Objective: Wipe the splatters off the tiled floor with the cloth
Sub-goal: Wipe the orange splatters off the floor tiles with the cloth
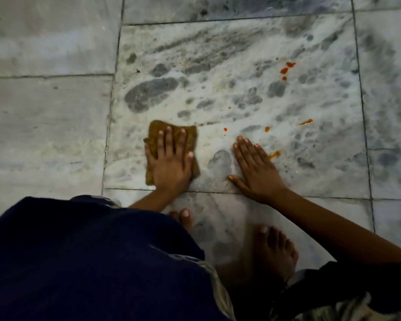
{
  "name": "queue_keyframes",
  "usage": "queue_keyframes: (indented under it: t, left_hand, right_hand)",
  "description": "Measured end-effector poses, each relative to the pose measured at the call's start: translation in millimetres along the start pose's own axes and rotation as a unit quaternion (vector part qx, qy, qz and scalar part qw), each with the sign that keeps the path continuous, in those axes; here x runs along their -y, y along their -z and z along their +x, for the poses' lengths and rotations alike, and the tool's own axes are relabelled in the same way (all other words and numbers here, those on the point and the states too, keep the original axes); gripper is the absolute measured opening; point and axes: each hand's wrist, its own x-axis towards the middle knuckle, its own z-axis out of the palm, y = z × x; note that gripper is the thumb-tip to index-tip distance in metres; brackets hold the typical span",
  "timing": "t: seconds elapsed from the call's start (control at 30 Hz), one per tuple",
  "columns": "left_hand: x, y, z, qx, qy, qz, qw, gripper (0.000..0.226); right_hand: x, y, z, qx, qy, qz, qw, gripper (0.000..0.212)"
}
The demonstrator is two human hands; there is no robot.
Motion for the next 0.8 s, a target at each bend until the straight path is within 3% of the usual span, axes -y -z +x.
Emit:
queue_keyframes:
  t: [0.1, 0.2, 0.33, 0.43, 0.6, 0.8]
  left_hand:
    - [-31, -2, 6, 0.023, -0.098, 0.012, 0.995, 0.057]
    - [-26, 5, 64, 0.045, -0.159, 0.012, 0.986, 0.059]
    - [-7, 20, 137, 0.067, -0.065, -0.027, 0.995, 0.053]
    - [-25, 23, 147, 0.067, -0.066, -0.025, 0.995, 0.055]
    - [-70, 6, 88, 0.058, -0.226, -0.009, 0.972, 0.056]
    - [-26, 6, 112, 0.056, -0.402, 0.052, 0.912, 0.057]
  right_hand:
    - [1, -1, 0, -0.007, -0.006, 0.001, 1.000, 0.076]
    - [-2, 0, 0, -0.014, 0.007, -0.006, 1.000, 0.074]
    - [-10, 5, -1, -0.028, -0.021, -0.002, 0.999, 0.070]
    - [-21, 12, -7, -0.061, -0.071, 0.015, 0.995, 0.069]
    - [-46, 13, -36, -0.107, -0.188, 0.016, 0.976, 0.069]
    - [-76, 4, -55, -0.105, -0.294, 0.043, 0.949, 0.075]
